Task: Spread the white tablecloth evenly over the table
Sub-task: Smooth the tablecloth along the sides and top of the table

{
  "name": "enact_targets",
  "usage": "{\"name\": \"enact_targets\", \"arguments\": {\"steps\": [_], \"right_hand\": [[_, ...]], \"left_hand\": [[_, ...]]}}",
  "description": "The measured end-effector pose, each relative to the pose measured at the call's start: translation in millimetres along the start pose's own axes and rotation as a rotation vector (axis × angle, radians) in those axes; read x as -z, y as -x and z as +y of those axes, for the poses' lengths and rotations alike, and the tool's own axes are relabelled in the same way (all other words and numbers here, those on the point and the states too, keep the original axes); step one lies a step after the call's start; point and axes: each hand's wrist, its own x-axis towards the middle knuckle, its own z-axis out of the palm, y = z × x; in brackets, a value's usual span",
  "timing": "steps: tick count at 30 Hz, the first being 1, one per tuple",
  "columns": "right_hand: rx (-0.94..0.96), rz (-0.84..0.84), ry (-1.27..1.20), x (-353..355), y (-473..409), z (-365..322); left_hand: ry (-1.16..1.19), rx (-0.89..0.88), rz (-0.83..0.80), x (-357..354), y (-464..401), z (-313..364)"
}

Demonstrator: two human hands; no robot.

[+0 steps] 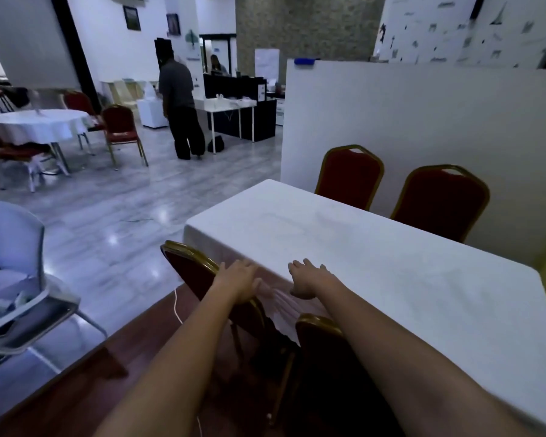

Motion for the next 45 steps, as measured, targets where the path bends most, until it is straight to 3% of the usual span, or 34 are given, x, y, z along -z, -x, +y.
{"name": "enact_targets", "arguments": {"steps": [8,16,21,26,37,45], "right_hand": [[-0.065,-0.055,0.034,9,-62,2],[-0.077,-0.056,-0.1,46,-187,4],[-0.034,-0.089,-0.118,29,-258,-31],[0.027,-0.169,-0.116,-10,-279,-70],[-0.174,-0.135,-0.3,-15,-321,9],[-0.225,-0.027,-0.411,-33,-354,-8]], "left_hand": [[0.029,-0.004,-0.056,9,-47,-48],[0.048,-0.029,-0.102,27,-146,-101],[0.141,0.115,-0.176,-5,-180,-148],[0.146,0.112,-0.136,-10,-203,-170],[-0.01,0.082,-0.277,-24,-258,-197],[-0.061,0.131,-0.252,-29,-310,-246]]}}
